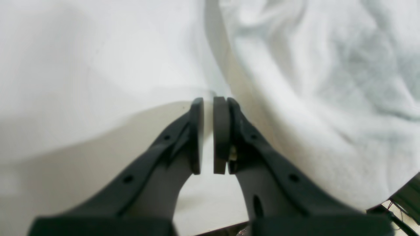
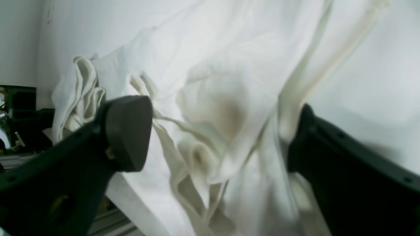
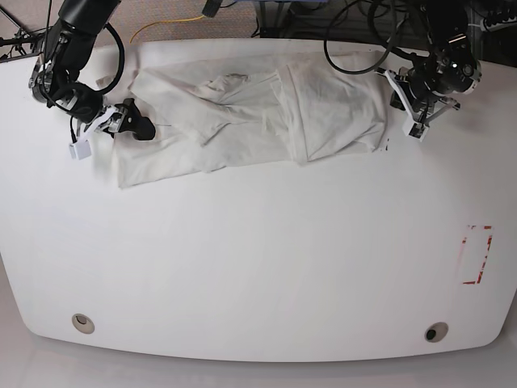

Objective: Fold the T-shirt properly
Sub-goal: 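Hold both ends of the shirt strip and stretch it apart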

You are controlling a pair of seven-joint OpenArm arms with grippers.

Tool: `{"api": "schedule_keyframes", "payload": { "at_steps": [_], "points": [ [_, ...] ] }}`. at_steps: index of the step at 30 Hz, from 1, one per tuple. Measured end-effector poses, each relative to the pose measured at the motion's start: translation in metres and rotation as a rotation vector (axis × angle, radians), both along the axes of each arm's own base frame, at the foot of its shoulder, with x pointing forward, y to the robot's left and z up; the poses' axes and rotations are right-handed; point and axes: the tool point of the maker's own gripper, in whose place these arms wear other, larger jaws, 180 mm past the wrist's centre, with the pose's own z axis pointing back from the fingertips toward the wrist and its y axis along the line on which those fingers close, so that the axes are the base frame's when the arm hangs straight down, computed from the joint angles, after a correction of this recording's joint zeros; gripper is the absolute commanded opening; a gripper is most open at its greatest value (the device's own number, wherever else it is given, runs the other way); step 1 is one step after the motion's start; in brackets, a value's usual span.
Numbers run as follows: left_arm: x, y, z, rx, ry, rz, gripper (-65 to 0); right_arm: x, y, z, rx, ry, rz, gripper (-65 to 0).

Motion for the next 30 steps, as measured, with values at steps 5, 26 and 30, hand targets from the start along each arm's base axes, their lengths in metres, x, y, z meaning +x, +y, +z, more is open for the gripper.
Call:
{"api": "schedule_keyframes", "payload": {
  "at_steps": [5,26,30],
  "points": [
    [0.015,-0.001,0.006,-0.004,-0.036,0.002,-60.7,-0.002,0.008,-0.001,0.007,0.002,0.013,-11.3],
    [0.033,-0.009,0.033,-0.031,-0.042,-0.028,-60.7,-0.016,0.022,-0.014,0.001,0.058,0.069,-50.6],
    [0.028,-0.012,0.030,-0.049,-0.030,-0.031,-60.7,-0.017,0.021,-0.015,-0.005,0.064,0.071,-59.9]
  ]
}}
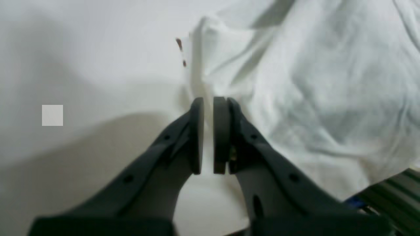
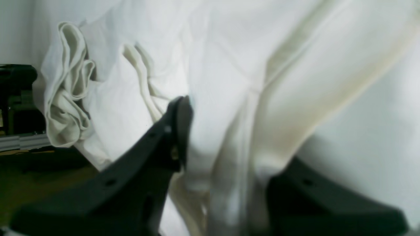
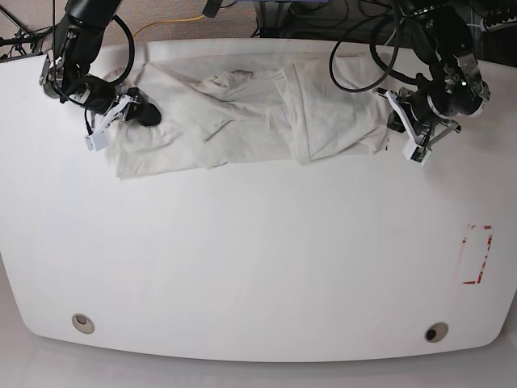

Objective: Fold the T-shirt properly
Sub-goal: 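Hold both ends of the shirt strip and stretch it apart, then push both shirt ends inward with both grippers, bunching the shirt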

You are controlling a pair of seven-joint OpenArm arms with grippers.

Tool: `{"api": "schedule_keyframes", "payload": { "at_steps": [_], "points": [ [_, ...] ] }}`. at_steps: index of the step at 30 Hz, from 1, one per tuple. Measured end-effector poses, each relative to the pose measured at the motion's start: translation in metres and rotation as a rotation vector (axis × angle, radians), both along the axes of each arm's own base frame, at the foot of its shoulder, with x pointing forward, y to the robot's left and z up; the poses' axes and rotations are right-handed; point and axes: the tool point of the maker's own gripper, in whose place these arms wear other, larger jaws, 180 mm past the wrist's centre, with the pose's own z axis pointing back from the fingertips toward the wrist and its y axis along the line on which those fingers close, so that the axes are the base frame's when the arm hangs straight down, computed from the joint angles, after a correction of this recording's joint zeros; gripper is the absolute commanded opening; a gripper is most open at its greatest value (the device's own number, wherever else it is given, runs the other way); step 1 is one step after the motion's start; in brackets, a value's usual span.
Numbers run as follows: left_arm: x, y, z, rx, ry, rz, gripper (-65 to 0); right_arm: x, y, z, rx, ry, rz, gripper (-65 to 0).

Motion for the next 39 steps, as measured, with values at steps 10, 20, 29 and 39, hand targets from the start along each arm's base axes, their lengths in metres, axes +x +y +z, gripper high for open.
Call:
{"api": "schedule_keyframes", "payload": {
  "at_steps": [10,20,29,39],
  "points": [
    [-0.011,-0.014,-0.004,-0.078,0.014,-0.015,-60.7,-0.002,0.000,-0.001,0.000,0.011,0.005,-61.7],
    [-0.017,-0.031,-0.032,-0.172,0.094,-0.028,-60.7,-0.002,0.000,-0.001,-0.003,0.009,0.006,-61.8],
    [-0.007,-0.056,-0.040,-0.292,0.065,-0.042,-60.7,-0.002,0.001,0.018,-0.093,-0.044,0.058,-62.0],
    [0.026,-0.072,-0.036,-0.328,0.049,-0.069,-60.7,0.004,0.011,0.062,-0.179,-0.149,0.081,-62.1]
  ]
}}
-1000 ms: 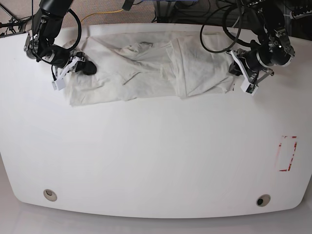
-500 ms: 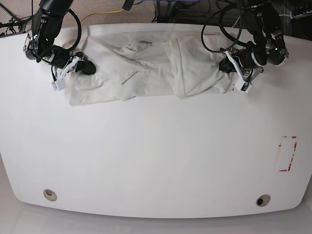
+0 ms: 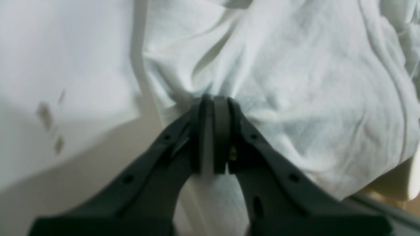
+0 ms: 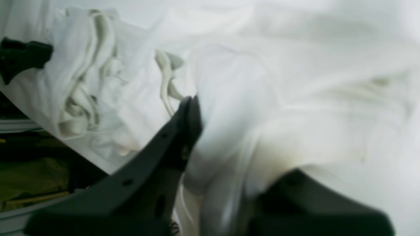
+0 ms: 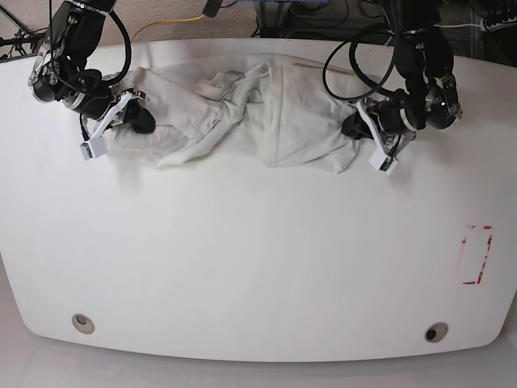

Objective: Fold the T-shirt properly
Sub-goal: 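Push both shirt ends inward with both grippers, bunching the shirt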

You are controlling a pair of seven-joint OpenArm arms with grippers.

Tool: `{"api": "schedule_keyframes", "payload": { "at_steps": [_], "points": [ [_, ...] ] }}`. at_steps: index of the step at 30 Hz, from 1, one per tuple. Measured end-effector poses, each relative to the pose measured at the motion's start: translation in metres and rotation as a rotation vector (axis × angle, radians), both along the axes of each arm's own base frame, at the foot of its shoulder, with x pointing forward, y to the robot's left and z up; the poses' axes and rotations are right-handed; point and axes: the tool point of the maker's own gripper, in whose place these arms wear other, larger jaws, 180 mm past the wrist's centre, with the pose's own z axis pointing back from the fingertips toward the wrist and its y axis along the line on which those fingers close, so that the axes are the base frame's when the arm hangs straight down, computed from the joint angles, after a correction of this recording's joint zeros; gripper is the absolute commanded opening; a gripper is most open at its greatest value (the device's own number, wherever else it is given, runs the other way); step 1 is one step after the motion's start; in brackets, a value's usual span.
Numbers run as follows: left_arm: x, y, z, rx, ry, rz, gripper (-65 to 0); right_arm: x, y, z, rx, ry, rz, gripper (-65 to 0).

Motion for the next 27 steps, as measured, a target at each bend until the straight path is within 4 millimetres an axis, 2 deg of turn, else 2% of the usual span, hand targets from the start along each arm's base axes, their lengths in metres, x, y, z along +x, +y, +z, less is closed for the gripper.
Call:
{"api": "schedule_keyframes", "payload": {
  "at_steps": [6,10,17,22,27],
  "points": [
    [0.030,-0.014,-0.002,-0.098,-0.010,0.018,-60.7,0.001,0.004,0.025,-0.047,-0.056,0.003,-62.1],
    [0.047,-0.031,-0.005,-0.191,-0.035,0.067,-60.7,-0.004,0.011,0.036,-0.063,-0.083,0.020,-62.1],
    [0.066,-0.066,-0.014,-0.378,-0.030,0.153,-60.7,-0.019,0.009,0.030,-0.057,-0.012,-0.030,-62.1],
    [0.076,-0.070,-0.020,-0.404,-0.026,0.233,-60.7,-0.027,0.008,0.027,-0.027,0.014,-0.057,-62.1],
    [0.081,-0.072,-0.022,-0.427,-0.035,0.307,-60.7,-0.035,-0.002,0.042,0.075,-0.001,-0.143,-62.1]
  ]
}}
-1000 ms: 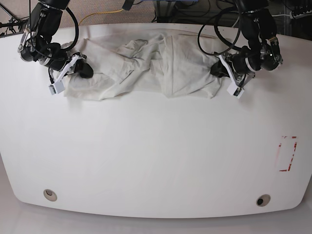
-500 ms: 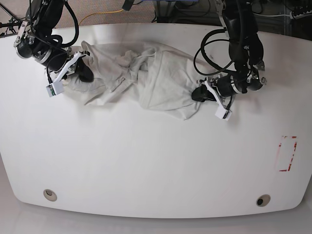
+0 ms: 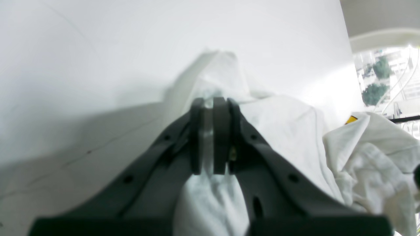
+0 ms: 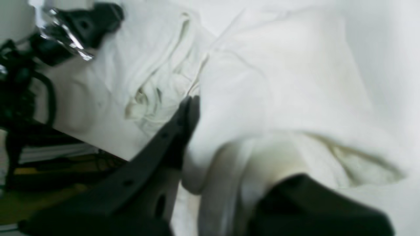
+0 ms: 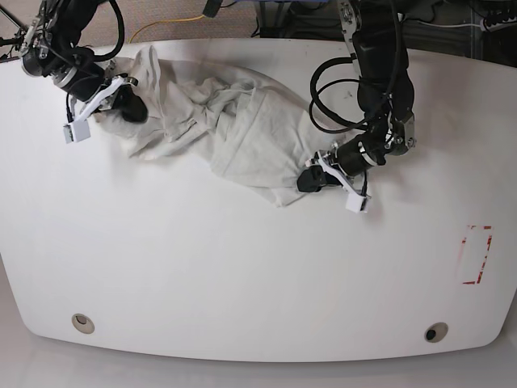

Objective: Fold the T-shirt properly
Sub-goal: 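Push both shirt ends inward with both grippers, bunching the shirt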

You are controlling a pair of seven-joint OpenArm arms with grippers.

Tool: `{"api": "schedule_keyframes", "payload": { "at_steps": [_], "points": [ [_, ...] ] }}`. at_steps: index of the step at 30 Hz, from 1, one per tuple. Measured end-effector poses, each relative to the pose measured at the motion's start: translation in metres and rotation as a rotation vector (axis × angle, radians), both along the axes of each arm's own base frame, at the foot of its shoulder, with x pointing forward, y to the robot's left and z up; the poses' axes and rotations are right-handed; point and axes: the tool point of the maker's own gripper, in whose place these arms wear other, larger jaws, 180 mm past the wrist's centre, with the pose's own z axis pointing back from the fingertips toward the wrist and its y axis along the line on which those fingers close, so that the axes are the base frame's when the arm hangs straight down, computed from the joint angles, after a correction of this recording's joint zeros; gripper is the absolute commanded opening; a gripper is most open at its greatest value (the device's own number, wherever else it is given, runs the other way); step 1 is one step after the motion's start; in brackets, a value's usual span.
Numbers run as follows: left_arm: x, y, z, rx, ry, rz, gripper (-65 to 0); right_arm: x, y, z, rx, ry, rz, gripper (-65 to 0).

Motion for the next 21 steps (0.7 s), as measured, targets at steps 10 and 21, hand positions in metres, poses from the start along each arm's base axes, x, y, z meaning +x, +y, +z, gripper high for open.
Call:
{"api": "schedule_keyframes", "payload": {
  "at_steps": [10,21],
  "points": [
    [0.000,0.001,0.003,-0.001,-0.021,0.003,-60.7,-0.011,0.019,0.012,0.173,-0.033,-0.021,-62.1],
    [-0.025,0.042,0.017,0.260,-0.028,-0.212,-60.7,0.003,0.031,0.012,0.158,-0.050,0.023,-62.1]
  ]
}}
